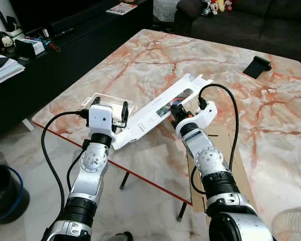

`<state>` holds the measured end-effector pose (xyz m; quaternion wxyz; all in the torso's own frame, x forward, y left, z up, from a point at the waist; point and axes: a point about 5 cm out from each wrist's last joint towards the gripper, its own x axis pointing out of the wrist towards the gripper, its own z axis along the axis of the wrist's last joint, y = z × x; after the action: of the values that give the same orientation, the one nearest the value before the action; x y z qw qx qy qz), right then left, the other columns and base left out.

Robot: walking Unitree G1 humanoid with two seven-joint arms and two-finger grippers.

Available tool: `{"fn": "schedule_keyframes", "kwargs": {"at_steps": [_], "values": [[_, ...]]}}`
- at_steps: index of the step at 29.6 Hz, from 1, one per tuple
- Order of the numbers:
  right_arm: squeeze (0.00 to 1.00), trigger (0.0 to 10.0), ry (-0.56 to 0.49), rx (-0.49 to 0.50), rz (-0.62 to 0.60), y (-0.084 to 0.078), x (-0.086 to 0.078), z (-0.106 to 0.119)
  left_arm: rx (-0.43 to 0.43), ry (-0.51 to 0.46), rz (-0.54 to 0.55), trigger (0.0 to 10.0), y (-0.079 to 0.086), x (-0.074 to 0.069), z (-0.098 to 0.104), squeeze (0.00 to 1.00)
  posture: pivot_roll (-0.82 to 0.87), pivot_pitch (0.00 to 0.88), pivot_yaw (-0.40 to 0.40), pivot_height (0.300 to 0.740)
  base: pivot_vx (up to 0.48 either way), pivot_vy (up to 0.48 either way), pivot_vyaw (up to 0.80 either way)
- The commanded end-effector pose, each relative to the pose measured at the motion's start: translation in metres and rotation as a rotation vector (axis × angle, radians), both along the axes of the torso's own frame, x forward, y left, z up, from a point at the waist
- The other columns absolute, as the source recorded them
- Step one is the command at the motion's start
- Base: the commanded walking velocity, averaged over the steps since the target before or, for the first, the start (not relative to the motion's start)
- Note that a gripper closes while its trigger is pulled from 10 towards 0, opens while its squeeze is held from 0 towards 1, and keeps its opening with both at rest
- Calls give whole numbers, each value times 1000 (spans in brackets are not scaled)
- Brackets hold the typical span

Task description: Picking trash to rubbish bin

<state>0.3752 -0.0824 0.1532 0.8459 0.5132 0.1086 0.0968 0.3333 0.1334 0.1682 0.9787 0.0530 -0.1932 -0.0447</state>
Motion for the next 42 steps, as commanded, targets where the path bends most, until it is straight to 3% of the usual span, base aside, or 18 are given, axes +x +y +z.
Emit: {"fn": "schedule_keyframes", "kwargs": {"at_steps": [1, 3, 4, 8, 38, 39, 40, 42], "values": [[0, 10000, -58, 115, 92, 48, 1, 33, -6, -7, -11, 10000, -1, 1, 2, 0, 152, 82, 21, 740, 0, 0, 0], [0, 10000, -58, 116, 93, 48, 1, 33, -6, -7, -11, 10000, -1, 1, 2, 0, 152, 82, 21, 740, 0, 0, 0], [0, 10000, -92, 174, 79, 44, 2, 42, -4, -11, -15, 10000, -1, 1, 3, 0, 157, 69, 22, 740, 0, 0, 0], [0, 10000, -129, 222, 58, 38, 5, 54, -3, -14, -19, 10000, -1, 1, 3, 0, 156, 64, 23, 740, 0, 0, 0], [0, 10000, -137, 230, 54, 36, 6, 57, -3, -14, -20, 10000, -1, 1, 3, 0, 156, 63, 23, 740, 0, 0, 0], [0, 10000, -264, 22, -53, 5, 14, 71, -9, -21, -23, 10000, -4, 0, 4, 0, 151, 77, 20, 740, 0, 0, 0], [0, 10000, -317, -97, -90, -5, 15, 74, -12, -25, -24, 10000, -6, 0, 5, 0, 152, 78, 20, 740, 0, 0, 0], [0, 10000, -316, -120, -89, -4, 14, 72, -12, -26, -24, 10000, -5, 0, 5, 0, 152, 80, 20, 740, 0, 0, 0]]}}
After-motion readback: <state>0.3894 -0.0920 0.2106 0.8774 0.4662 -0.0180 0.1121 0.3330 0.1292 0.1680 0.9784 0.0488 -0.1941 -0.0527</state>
